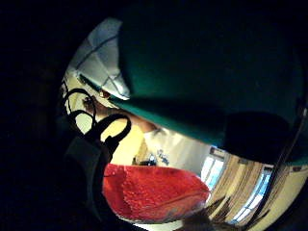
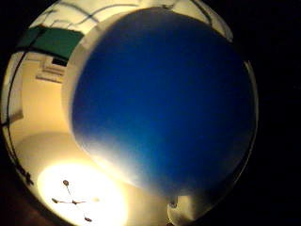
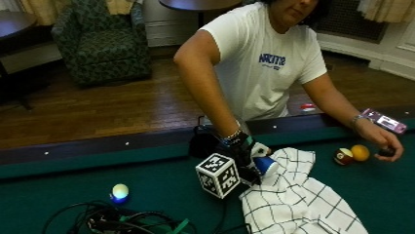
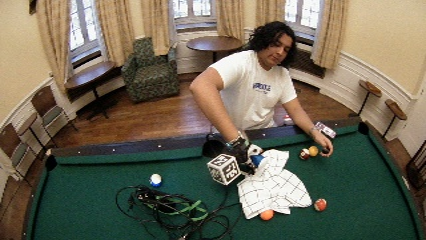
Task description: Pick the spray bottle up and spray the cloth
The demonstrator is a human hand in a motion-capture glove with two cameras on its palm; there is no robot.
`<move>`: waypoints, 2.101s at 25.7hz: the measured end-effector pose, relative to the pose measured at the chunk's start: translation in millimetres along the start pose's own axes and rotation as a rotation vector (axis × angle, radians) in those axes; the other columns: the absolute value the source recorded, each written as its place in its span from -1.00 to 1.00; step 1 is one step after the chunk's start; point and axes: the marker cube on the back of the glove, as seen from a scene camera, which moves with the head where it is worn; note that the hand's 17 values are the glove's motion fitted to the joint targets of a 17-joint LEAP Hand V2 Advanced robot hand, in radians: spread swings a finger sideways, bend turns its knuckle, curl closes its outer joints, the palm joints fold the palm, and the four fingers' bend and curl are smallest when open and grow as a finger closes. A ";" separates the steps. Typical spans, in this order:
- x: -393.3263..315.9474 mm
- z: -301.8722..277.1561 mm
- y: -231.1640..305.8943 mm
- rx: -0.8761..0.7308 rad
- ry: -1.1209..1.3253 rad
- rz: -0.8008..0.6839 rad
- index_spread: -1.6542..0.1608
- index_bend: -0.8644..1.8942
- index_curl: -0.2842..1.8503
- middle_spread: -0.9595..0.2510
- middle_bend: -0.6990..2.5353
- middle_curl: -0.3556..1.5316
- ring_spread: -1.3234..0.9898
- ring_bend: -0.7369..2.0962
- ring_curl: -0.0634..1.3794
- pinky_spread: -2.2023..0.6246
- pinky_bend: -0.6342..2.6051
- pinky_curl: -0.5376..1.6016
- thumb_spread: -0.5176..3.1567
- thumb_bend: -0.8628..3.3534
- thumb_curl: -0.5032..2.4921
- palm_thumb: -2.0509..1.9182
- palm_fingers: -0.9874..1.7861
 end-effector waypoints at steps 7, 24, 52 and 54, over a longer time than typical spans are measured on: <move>20.8 6.7 -15.0 -0.054 0.032 0.091 0.51 -0.17 -0.22 0.19 -0.20 -0.06 -0.03 0.02 -0.27 0.33 -0.31 -0.11 -0.55 -0.61 -0.16 0.49 0.70; -88.1 2.6 65.2 -0.009 0.108 -0.354 0.51 -0.19 -0.19 0.19 -0.20 -0.07 -0.03 0.02 -0.27 0.34 -0.31 -0.11 -0.54 -0.61 -0.15 0.49 0.70; -204.4 175.1 103.4 0.086 0.146 -1.652 0.51 -0.20 -0.16 0.21 -0.19 -0.06 -0.03 0.01 -0.26 0.34 -0.31 -0.10 -0.55 -0.61 -0.13 0.49 0.70; -203.5 185.4 77.0 0.100 0.159 -1.632 0.51 -0.20 -0.16 0.21 -0.19 -0.06 -0.03 0.01 -0.26 0.34 -0.31 -0.10 -0.55 -0.61 -0.13 0.49 0.71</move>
